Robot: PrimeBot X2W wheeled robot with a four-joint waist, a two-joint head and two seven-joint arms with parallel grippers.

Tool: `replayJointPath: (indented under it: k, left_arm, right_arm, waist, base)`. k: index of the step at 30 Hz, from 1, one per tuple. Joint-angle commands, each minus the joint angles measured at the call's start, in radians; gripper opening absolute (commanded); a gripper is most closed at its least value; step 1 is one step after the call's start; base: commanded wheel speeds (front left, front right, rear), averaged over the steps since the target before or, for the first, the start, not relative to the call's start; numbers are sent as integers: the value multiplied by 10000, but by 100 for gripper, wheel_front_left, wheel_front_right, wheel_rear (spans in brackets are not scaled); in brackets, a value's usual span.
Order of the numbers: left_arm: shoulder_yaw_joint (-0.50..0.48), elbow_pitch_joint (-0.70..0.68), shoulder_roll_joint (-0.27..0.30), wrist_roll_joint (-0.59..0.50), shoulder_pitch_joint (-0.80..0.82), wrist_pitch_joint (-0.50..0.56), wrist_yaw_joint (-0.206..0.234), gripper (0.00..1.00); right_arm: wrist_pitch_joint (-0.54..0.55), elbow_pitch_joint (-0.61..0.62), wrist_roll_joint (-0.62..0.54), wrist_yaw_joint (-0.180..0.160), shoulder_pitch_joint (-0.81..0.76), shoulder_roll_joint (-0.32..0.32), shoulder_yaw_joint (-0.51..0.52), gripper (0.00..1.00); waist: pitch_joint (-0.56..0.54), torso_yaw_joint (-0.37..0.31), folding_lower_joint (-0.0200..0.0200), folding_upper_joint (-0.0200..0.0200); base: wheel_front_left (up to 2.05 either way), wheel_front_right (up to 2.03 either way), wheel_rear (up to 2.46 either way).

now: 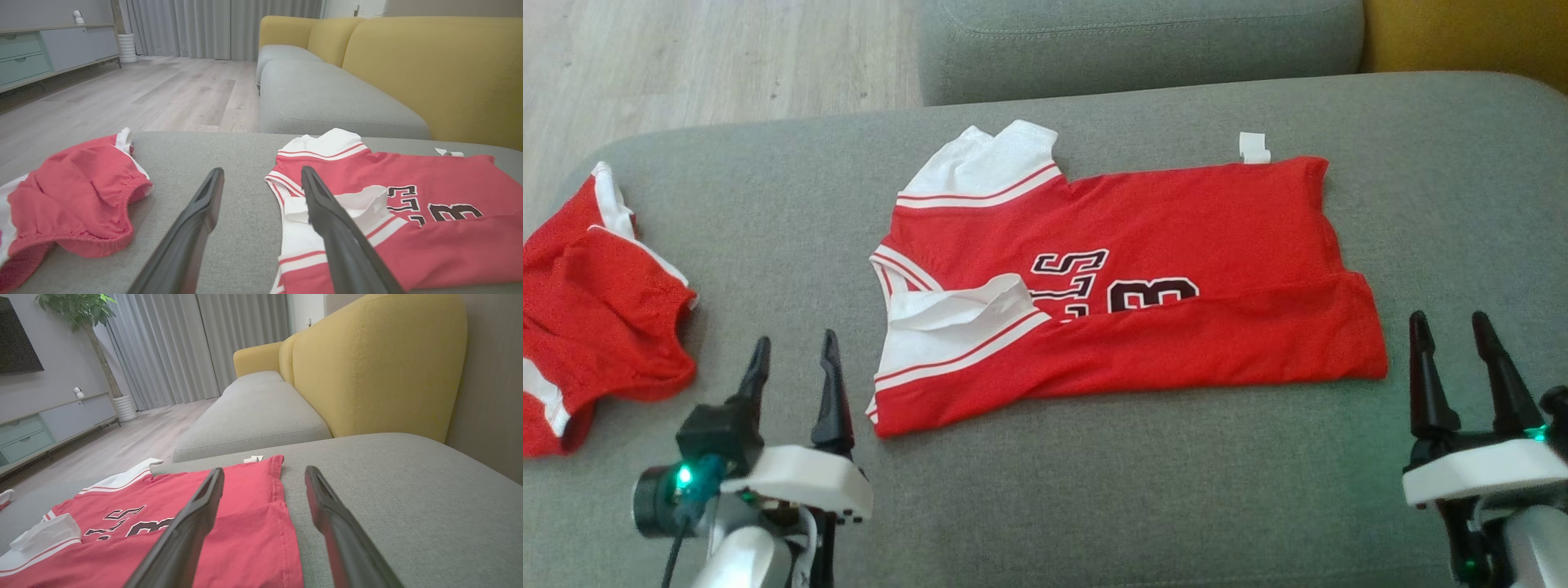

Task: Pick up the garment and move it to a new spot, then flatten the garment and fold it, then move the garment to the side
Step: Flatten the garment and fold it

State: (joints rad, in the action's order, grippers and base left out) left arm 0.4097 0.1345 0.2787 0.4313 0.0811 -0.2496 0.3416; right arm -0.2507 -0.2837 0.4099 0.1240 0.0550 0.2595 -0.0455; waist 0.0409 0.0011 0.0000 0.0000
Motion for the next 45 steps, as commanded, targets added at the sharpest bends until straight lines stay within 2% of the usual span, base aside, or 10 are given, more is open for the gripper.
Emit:
replayJointPath:
  k: [1,11,17,23,31,37,40,43,44,45]
  left_arm:
    - [-535,-237,-18,-196,310,-119,-154,100]
    - [-667,921,-481,-520,500,10,-1136,100]
    - [-319,1917,-688,-175,1226,1321,-1503,100]
    - [51,3033,-989,44,2024,3054,-1505,100]
    - [399,3728,-1347,88,2609,3953,-1484,100]
    - [515,4009,-1428,224,2806,4436,-1547,100]
    - [534,4004,-1401,289,2816,4573,-1577,61]
    - [572,4015,-1328,330,2783,4725,-1611,31]
    - [593,4011,-1308,340,2763,4775,-1622,19]
    - [602,3986,-1295,356,2746,4790,-1637,0]
  right_arm:
    - [-109,370,-297,67,74,-32,8,100]
    - [324,543,-791,67,245,-210,24,100]
    - [1937,-381,-618,67,907,-46,-97,100]
    - [3636,-1658,-336,67,1983,118,-161,100]
    - [4683,-2549,-83,67,2524,289,-147,100]
    - [5538,-3063,407,67,2637,299,-677,100]
    - [5606,-3224,668,67,2670,356,-963,100]
    - [5477,-3511,854,67,2764,384,-1142,100]
    - [5463,-3614,936,67,2795,370,-1222,96]
    - [5446,-3701,1020,67,2823,365,-1304,75]
  waist:
    - [28,10,0,0]
    - [181,-16,0,0]
    - [458,-79,0,0]
    - [856,11,0,0]
    - [1185,235,0,0]
    - [1379,269,0,0]
    - [1404,277,0,0]
    - [1387,289,0,0]
    - [1365,294,0,0]
    - [1343,300,0,0]
  base:
    - [0,0,0]
    - [0,0,0]
    - [0,0,0]
    - [0,0,0]
    - [0,0,0]
    - [0,0,0]
    - [0,0,0]
    - [0,0,0]
    - [0,0,0]
    - [0,0,0]
